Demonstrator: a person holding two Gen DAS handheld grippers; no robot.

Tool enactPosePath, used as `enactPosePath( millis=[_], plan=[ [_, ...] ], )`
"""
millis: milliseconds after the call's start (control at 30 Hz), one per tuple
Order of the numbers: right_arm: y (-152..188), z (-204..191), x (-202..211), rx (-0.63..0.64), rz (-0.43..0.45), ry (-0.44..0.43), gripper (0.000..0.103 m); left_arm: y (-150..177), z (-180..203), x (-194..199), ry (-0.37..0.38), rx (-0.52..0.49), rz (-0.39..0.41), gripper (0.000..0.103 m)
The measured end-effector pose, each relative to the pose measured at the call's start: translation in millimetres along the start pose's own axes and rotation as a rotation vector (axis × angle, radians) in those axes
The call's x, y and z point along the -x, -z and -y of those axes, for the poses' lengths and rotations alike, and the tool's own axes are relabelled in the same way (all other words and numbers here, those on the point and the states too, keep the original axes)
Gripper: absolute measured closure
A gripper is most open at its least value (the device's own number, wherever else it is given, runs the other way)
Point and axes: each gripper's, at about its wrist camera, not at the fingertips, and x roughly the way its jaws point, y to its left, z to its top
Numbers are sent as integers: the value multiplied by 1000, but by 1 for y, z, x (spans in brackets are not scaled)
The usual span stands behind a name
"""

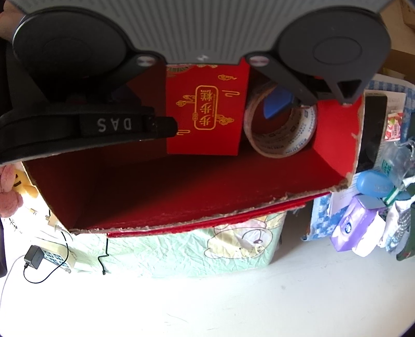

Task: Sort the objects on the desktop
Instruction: 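Withdraw the right gripper up out of the red box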

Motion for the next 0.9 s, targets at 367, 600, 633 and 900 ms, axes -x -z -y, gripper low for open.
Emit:
enactPosePath(
  millis=[367, 600, 633, 900],
  plan=[
    [1, 1, 4, 7, 24, -7, 63, 2, -2, 1, 0, 13, 11, 2],
    [17, -7, 36, 79, 285, -21, 64, 17, -10, 28, 69, 103, 167, 1],
    [21, -9, 42, 96, 332, -16, 64, 20, -10, 35, 79, 113, 193, 1],
    [47, -26, 97, 207, 616, 23, 64, 48, -13, 86, 143, 104, 335, 1]
  ],
)
